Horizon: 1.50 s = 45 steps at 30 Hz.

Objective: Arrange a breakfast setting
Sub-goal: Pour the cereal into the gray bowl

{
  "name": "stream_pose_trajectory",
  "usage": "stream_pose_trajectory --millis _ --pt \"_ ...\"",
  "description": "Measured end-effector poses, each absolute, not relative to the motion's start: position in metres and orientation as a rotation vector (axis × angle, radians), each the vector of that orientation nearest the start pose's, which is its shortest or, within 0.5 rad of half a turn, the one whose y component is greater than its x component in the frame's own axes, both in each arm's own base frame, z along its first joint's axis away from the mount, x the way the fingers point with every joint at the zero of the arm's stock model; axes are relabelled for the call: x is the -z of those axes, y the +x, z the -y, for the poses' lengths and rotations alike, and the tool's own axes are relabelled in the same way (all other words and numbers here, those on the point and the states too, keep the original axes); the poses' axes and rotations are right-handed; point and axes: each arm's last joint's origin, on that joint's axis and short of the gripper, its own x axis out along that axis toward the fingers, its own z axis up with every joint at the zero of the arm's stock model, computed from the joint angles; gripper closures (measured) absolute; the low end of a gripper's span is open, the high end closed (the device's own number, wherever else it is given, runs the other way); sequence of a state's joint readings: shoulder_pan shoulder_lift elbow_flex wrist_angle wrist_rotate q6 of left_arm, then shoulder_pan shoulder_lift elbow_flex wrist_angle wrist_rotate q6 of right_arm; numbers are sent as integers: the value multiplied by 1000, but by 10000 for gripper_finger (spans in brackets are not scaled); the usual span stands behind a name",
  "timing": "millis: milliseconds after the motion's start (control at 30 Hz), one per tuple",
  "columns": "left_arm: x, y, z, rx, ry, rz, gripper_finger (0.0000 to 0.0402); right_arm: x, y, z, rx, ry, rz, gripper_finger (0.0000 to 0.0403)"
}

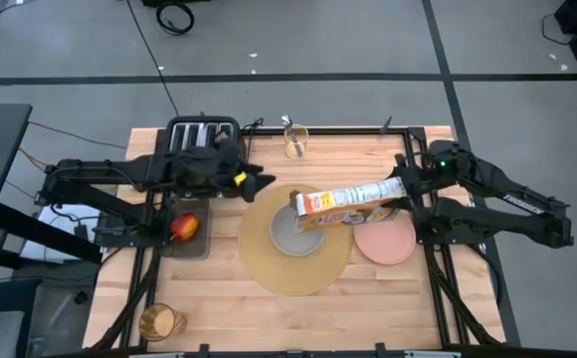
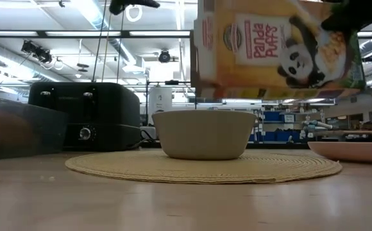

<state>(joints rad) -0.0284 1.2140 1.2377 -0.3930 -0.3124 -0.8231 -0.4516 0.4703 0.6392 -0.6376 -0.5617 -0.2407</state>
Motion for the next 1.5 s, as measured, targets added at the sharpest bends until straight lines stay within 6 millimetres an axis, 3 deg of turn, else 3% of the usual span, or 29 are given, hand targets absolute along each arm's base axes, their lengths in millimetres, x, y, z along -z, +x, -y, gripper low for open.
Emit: stream_pose_trajectory --millis 200,433,567,800,1500 --pt "-359 258 14 -454 -746 -456 91 -287 108 32 -177 -85 -470 155" --pt "-336 265 45 -338 -464 -664 91 -297 121 33 -198 -119 -531 155" --pt "-323 273 53 -313 -389 -736 91 -301 126 34 -196 -140 -547 155" --pt "-314 279 55 -316 -356 -783 91 -308 124 32 -179 -137 -586 156" --pt "-314 280 49 -335 -368 -776 91 -314 93 21 -156 -109 -592 159"
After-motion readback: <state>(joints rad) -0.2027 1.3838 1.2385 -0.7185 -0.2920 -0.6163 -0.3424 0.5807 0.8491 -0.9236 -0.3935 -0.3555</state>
